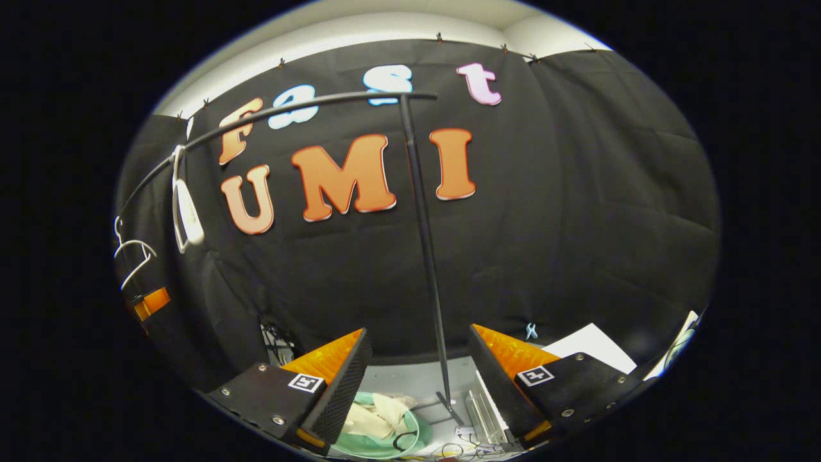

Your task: Grasp the clothes on the hanger with both hands and then place them into the laundry hamper below.

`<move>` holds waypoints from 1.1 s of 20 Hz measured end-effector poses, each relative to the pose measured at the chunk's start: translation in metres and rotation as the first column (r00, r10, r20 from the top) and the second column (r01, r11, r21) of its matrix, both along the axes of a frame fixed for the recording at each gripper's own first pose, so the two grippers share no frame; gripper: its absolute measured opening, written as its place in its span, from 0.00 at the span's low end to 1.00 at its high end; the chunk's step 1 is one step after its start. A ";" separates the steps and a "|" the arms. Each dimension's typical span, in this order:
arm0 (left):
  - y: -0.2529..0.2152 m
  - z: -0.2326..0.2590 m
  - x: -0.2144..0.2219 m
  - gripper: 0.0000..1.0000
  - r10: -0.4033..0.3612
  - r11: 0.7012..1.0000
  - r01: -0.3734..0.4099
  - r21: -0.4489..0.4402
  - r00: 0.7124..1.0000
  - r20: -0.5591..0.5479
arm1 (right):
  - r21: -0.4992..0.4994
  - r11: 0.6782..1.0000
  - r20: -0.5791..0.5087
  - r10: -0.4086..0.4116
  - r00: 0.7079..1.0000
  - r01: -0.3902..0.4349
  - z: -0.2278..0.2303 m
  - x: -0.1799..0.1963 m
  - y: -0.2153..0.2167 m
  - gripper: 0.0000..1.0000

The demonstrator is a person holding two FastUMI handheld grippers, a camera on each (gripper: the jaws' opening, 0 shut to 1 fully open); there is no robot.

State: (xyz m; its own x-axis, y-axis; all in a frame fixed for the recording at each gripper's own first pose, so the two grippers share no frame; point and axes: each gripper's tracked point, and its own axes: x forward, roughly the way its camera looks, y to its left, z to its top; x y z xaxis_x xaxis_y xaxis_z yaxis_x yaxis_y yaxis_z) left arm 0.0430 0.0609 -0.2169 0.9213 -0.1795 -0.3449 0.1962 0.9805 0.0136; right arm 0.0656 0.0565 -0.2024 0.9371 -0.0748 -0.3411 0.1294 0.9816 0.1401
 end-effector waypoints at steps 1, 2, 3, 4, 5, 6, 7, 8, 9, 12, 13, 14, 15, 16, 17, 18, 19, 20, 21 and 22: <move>0.002 0.010 0.003 0.96 0.007 1.000 -0.007 0.000 1.000 0.025 | -0.004 1.000 0.022 -0.005 1.000 0.005 0.006 -0.001 -0.001 0.94; 0.004 0.020 0.006 0.97 0.010 1.000 -0.011 0.003 0.999 0.047 | -0.008 1.000 0.038 -0.003 0.999 0.003 0.014 -0.004 0.001 0.94; 0.007 0.030 0.008 0.96 0.014 1.000 -0.015 0.005 0.998 0.067 | -0.016 1.000 0.051 0.004 0.999 -0.003 0.023 -0.006 0.004 0.94; 0.009 0.040 0.008 0.95 0.018 1.000 -0.019 0.005 0.996 0.082 | -0.029 1.000 0.061 0.009 0.998 -0.008 0.029 -0.007 0.006 0.94; 0.010 0.050 0.009 0.94 0.024 1.000 -0.024 0.005 0.995 0.096 | -0.044 0.999 0.074 0.011 0.997 -0.008 0.036 -0.009 0.008 0.94; 0.012 0.054 0.010 0.94 0.031 0.999 -0.032 0.008 0.994 0.105 | -0.060 0.998 0.090 0.008 0.996 -0.003 0.042 -0.010 0.007 0.94; 0.015 0.057 0.011 0.94 0.042 0.999 -0.044 0.013 0.993 0.112 | -0.071 0.997 0.109 0.006 0.994 0.002 0.049 -0.011 0.007 0.94; 0.017 0.060 0.011 0.94 0.049 0.999 -0.051 0.015 0.992 0.117 | -0.077 0.997 0.126 0.009 0.992 0.001 0.054 -0.012 0.008 0.94; 0.018 0.061 0.009 0.94 0.052 0.998 -0.055 0.018 0.991 0.120 | -0.079 0.997 0.137 0.011 0.991 0.000 0.058 -0.014 0.009 0.94; 0.017 0.065 0.009 0.94 0.040 0.998 -0.045 0.036 0.990 0.139 | -0.094 0.996 0.151 0.018 0.988 -0.003 0.059 -0.016 0.007 0.94; 0.019 0.069 0.011 0.94 0.042 0.998 -0.049 0.046 0.988 0.150 | -0.096 0.995 0.160 0.019 0.987 -0.004 0.060 -0.016 0.005 0.94; 0.020 0.072 0.013 0.94 0.049 0.997 -0.058 0.050 0.986 0.161 | -0.096 0.995 0.163 0.021 0.986 -0.005 0.059 -0.016 0.005 0.94; 0.020 0.073 0.013 0.94 0.056 0.997 -0.064 0.045 0.985 0.166 | -0.098 0.995 0.160 0.023 0.987 -0.007 0.057 -0.016 0.006 0.94; 0.019 0.074 0.014 0.95 0.060 0.997 -0.067 0.037 0.984 0.167 | -0.101 0.995 0.160 0.027 0.987 -0.011 0.056 -0.016 0.007 0.94; 0.021 0.075 0.013 0.96 0.067 0.996 -0.075 0.041 0.983 0.172 | -0.105 0.994 0.163 0.037 0.986 -0.020 0.058 -0.014 0.010 0.94; 0.024 0.078 0.014 0.96 0.071 0.995 -0.083 0.056 0.980 0.188 | -0.108 0.994 0.166 0.048 0.985 -0.030 0.059 -0.012 0.014 0.94; 0.028 0.082 0.014 0.94 0.077 0.993 -0.093 0.069 0.976 0.205 | -0.109 0.993 0.170 0.058 0.984 -0.040 0.060 -0.012 0.017 0.94; 0.029 0.085 0.014 0.94 0.082 0.993 -0.099 0.071 0.973 0.216 | -0.107 0.993 0.174 0.064 0.983 -0.045 0.062 -0.011 0.019 0.94; 0.025 0.089 0.019 0.95 0.085 0.993 -0.101 0.061 0.971 0.221 | -0.106 0.993 0.178 0.069 0.982 -0.051 0.063 -0.009 0.021 0.94; 0.025 0.089 0.020 0.96 0.088 0.994 -0.101 0.050 0.971 0.221 | -0.105 0.993 0.182 0.074 0.981 -0.055 0.064 -0.008 0.022 0.94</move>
